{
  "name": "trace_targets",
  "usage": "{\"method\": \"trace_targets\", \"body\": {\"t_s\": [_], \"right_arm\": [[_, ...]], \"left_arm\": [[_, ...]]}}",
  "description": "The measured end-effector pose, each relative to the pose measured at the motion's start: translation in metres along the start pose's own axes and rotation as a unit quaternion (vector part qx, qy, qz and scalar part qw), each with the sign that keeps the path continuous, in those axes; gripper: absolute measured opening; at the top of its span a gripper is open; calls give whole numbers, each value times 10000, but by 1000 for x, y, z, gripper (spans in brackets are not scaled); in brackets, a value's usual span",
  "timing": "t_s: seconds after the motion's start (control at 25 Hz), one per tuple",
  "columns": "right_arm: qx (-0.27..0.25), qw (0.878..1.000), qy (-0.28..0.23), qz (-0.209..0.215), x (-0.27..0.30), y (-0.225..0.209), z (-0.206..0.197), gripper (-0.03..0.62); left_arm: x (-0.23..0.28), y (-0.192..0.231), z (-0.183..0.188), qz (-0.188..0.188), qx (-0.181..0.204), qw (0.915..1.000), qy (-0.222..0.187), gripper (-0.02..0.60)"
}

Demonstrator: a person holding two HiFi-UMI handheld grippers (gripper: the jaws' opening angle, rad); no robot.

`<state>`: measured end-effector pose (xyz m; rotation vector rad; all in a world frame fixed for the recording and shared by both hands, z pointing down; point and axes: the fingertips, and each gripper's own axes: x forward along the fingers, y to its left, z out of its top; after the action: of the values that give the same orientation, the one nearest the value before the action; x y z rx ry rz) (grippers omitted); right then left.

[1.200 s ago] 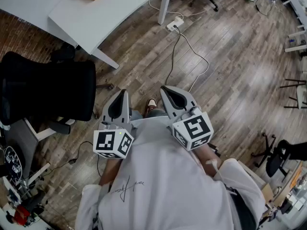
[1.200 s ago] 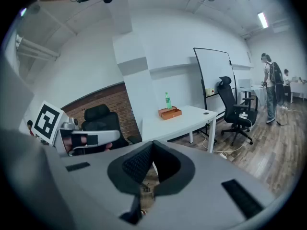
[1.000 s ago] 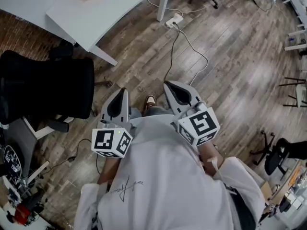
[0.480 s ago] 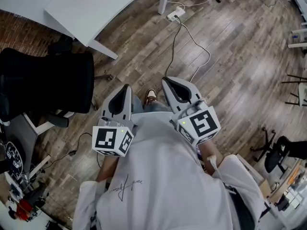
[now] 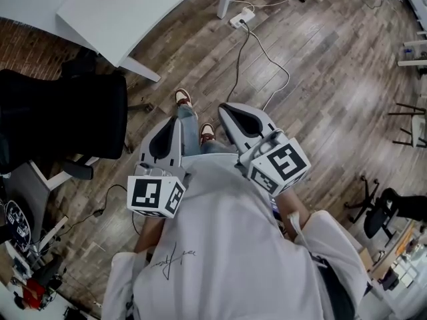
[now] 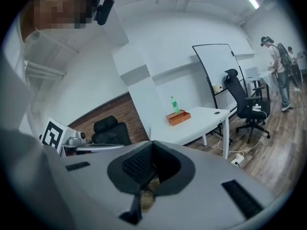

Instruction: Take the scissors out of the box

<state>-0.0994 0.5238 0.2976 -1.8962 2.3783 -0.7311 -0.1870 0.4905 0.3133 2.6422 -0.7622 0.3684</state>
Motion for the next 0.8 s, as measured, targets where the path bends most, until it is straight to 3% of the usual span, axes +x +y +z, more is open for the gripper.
{"method": "trace_targets", "body": {"t_s": [0.28, 0.8], "right_arm": [[265, 9996, -24, -10, 30, -20, 16, 9], [-137, 9999, 70, -67, 102, -47, 59, 9]], "left_arm": [[30, 20, 22, -195, -49, 9998, -47, 3], [88, 72, 75, -198, 120, 9996, -133, 5]]}}
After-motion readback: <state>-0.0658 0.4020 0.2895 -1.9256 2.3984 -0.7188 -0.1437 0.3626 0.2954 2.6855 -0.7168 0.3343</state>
